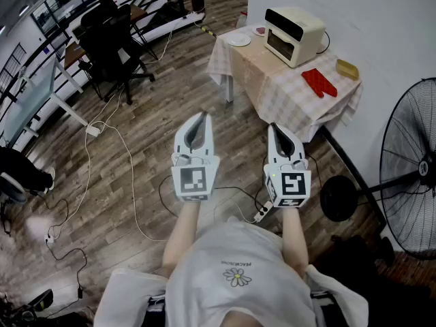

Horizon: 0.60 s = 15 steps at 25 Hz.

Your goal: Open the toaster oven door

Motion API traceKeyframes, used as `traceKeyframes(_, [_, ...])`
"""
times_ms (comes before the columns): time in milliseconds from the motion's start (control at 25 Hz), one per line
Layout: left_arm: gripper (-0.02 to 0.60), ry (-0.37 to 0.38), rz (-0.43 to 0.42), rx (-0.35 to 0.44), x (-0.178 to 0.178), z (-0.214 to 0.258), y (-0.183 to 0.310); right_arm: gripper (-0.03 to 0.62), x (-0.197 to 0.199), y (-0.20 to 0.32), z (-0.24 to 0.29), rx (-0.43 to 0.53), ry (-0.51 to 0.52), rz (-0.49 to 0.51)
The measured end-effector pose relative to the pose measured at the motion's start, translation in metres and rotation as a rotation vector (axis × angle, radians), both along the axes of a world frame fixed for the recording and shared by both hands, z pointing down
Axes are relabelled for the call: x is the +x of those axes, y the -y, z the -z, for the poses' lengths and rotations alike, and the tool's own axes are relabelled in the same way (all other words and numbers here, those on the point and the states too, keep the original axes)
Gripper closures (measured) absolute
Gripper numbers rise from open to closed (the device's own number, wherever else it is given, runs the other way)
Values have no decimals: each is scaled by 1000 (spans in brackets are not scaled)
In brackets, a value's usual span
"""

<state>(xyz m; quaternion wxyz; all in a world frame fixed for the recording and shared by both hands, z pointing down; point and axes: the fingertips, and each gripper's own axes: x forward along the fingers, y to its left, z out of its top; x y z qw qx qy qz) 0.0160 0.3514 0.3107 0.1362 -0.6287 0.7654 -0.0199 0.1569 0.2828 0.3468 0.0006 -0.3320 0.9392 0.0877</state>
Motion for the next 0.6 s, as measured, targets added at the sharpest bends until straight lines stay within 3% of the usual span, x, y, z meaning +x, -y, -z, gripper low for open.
traceKeyframes(320, [565,-1,16,-26,-6,-13,5,583,-1,7,-6,-1,-7,3])
traceKeyframes(600, [565,-20,17,-44,-11,-24,6,583,-8,4,-21,-61,9,30])
